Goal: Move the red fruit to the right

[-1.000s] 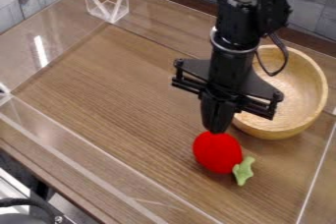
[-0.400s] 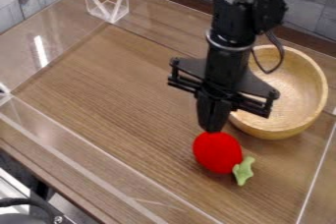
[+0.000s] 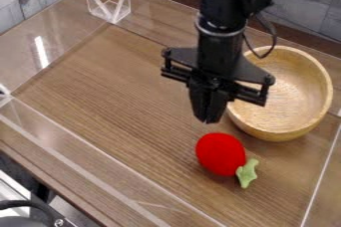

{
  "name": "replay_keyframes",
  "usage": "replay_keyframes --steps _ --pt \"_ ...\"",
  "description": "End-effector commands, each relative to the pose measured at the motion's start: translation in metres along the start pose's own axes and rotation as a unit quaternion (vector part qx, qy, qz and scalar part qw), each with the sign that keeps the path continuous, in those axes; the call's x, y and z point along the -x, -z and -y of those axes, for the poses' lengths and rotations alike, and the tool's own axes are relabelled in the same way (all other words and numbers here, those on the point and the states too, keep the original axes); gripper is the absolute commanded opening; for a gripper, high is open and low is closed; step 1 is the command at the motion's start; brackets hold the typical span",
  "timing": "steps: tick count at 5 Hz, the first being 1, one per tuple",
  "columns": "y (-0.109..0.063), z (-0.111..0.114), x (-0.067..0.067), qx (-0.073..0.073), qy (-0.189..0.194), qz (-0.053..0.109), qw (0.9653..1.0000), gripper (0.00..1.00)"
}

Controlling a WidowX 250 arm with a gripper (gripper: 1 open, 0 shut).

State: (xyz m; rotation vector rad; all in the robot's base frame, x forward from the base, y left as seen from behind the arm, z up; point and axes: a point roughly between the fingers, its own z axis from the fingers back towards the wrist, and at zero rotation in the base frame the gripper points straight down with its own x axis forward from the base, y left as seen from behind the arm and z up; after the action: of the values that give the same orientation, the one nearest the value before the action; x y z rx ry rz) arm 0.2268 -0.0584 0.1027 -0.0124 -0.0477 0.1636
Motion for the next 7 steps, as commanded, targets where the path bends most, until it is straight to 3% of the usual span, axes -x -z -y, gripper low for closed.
replay_keyframes --steps 1,2,3,5,6,7 --pt "0.001 0.004 0.000 0.006 0.007 0.015 0.9998 1.00" --pt "0.009 0.004 0.000 0.002 0.007 0.013 0.9999 0.00" --pt "0.012 0.003 0.000 0.001 0.006 0.013 0.9999 0.00" --pt "-0.015 -0.015 -0.010 0.016 -0.013 0.031 0.9993 0.00" --pt "-0.001 -0.010 -0.004 0.013 -0.003 0.027 0.9996 1.00" --pt "0.010 -0.005 0.001 0.010 0.005 0.023 0.9997 0.00"
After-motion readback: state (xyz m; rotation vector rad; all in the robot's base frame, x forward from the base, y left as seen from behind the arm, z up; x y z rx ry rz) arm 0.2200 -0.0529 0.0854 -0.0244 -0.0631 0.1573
